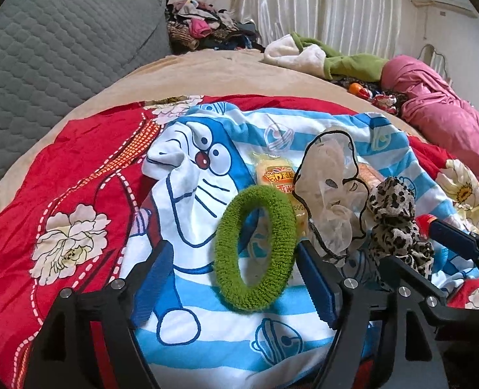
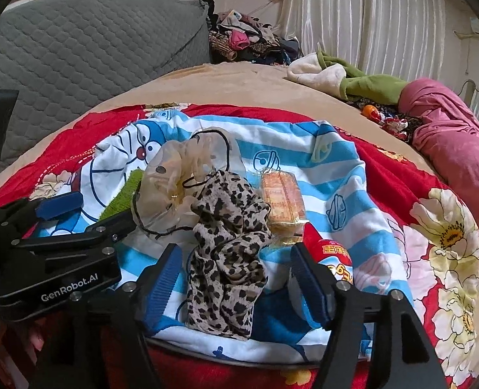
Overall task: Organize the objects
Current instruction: 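Lower hair tie into the tray and open left tool while right tool releases the scrunchie, then withdraw both open tools back from the tray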
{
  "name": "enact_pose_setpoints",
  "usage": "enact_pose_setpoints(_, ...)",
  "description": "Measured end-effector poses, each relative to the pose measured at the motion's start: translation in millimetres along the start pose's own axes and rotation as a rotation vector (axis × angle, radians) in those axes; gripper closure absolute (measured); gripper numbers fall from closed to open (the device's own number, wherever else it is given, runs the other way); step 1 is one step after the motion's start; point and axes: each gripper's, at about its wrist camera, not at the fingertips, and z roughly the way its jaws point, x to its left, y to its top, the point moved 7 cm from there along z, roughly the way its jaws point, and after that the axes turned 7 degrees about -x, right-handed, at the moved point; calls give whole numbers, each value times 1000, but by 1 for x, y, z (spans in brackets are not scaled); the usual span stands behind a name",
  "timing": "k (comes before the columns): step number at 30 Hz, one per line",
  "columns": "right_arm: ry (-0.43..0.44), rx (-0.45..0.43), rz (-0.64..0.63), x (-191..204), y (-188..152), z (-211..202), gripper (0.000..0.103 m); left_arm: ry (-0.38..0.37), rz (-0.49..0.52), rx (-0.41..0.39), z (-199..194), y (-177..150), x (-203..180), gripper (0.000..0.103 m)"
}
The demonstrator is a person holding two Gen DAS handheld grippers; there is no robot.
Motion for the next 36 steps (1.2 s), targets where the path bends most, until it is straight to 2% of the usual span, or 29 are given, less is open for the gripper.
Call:
enact_pose_setpoints(11, 5, -22, 25, -4, 5, -12, 13, -8, -9, -21, -11, 5, 4, 15)
enact_pose_setpoints(17, 11, -34, 37, -6, 8, -19, 6, -5, -11, -39, -20, 10, 7, 1)
enact_pose_setpoints(26, 16, -48, 47, -8, 10, -39, 2, -12, -12, -67, -40, 14, 11, 1)
enact_pose_setpoints(30, 44, -73, 64, -9, 14, -55, 1, 7, -17, -127, -63, 18, 14, 1)
enact_pose_setpoints(36, 38, -104, 62, -11, 20, -80, 1, -24, -42, -180, -98, 22, 15, 1)
